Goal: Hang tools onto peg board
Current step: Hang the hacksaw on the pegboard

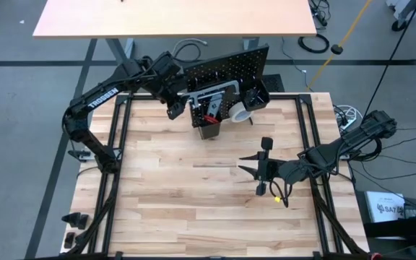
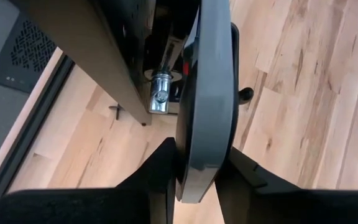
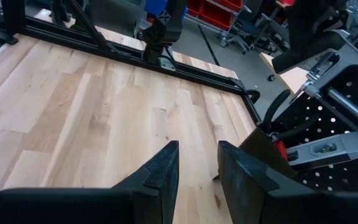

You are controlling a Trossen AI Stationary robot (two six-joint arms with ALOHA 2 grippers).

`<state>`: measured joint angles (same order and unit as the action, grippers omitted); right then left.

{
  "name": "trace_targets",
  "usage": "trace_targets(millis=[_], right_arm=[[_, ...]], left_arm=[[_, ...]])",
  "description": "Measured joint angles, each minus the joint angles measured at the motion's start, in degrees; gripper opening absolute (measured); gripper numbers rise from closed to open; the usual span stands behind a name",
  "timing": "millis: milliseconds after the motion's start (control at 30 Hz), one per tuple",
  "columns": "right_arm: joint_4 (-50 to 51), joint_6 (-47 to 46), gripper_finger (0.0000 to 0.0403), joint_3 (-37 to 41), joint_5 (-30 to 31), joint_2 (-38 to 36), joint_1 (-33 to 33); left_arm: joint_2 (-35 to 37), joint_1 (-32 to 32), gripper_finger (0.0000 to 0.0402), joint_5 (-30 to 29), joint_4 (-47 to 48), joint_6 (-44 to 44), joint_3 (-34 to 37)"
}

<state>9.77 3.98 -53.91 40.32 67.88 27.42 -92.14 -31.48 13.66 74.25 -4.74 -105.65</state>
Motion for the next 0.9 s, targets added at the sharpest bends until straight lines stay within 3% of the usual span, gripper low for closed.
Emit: trace_targets(millis=[533,900], right_arm=[[-0.1,0.1,0.0102,0.0,-0.2,0.0,0.0],[-0.1,0.1,0.0102,0.0,-0.2,0.0,0.0]], left_arm=[[0.2,0.2,0.0096,-0.4,0.1,-0.4,0.0],[0.2,1.2,0.0213,-1.4,0.2,-2.1,0.0]])
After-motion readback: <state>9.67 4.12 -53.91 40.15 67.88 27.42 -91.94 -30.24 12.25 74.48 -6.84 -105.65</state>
